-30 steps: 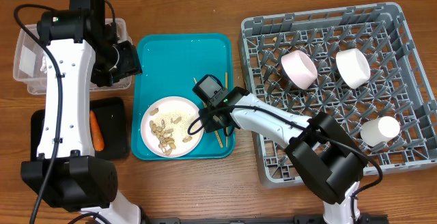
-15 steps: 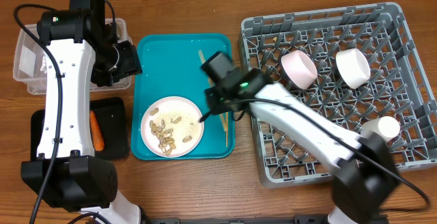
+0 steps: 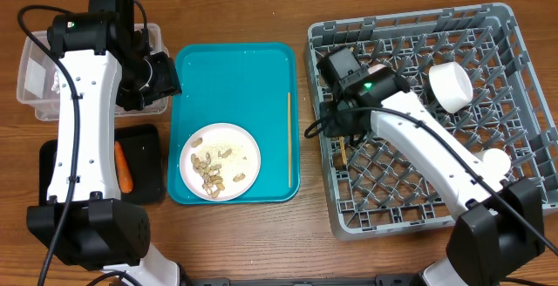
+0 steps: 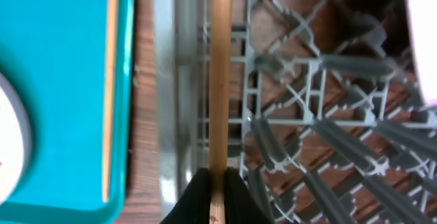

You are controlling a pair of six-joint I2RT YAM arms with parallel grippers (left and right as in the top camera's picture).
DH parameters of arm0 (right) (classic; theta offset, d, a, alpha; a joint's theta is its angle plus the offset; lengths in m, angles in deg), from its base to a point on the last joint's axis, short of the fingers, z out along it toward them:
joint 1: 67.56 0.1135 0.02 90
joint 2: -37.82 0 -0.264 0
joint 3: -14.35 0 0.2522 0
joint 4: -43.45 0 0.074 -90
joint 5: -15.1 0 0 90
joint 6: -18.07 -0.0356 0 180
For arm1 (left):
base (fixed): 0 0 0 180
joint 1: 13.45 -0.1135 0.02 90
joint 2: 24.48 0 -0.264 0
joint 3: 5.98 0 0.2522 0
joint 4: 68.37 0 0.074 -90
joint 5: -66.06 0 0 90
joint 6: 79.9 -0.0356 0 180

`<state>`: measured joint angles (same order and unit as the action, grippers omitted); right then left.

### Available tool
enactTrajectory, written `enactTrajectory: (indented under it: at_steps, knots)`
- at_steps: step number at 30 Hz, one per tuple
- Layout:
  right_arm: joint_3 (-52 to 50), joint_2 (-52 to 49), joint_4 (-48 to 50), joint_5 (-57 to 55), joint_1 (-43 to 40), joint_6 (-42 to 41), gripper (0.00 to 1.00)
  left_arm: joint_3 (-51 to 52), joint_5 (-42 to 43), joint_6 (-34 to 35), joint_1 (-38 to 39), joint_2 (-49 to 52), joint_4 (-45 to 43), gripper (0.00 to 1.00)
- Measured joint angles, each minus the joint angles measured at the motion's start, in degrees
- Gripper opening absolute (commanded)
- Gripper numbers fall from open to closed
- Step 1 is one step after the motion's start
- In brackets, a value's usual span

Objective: Sort waste into correct bins and load items into the dishwasher

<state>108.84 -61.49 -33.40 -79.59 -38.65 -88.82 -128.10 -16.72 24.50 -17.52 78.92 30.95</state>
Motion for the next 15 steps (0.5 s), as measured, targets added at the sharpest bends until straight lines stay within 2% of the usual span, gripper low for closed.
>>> enactTrajectory:
  at_steps: [2, 3, 7, 10, 15]
  knots:
    - [-0.9, 0.0, 0.0, 0.1, 0.0, 0.2, 0.35, 0.0, 0.0, 0.0, 0.0, 0.0, 0.0, 0.61]
    - [-1.2, 0.0, 0.2, 0.0, 0.0, 0.5, 0.36, 0.0, 0.0, 0.0, 0.0, 0.0, 0.0, 0.61]
    - [-0.8, 0.0, 0.1, 0.0, 0.0, 0.6, 0.38, 0.0, 0.0, 0.0, 0.0, 0.0, 0.0, 0.61]
    - [4.5, -0.1, 0.8, 1.7, 0.5, 0.6, 0.38, 0.0, 0.0, 0.0, 0.0, 0.0, 0.0, 0.61]
    - [9.0, -0.4, 7.0, 4.7, 6.8, -0.1, 0.38, 0.0, 0.0, 0.0, 0.0, 0.0, 0.0, 0.61]
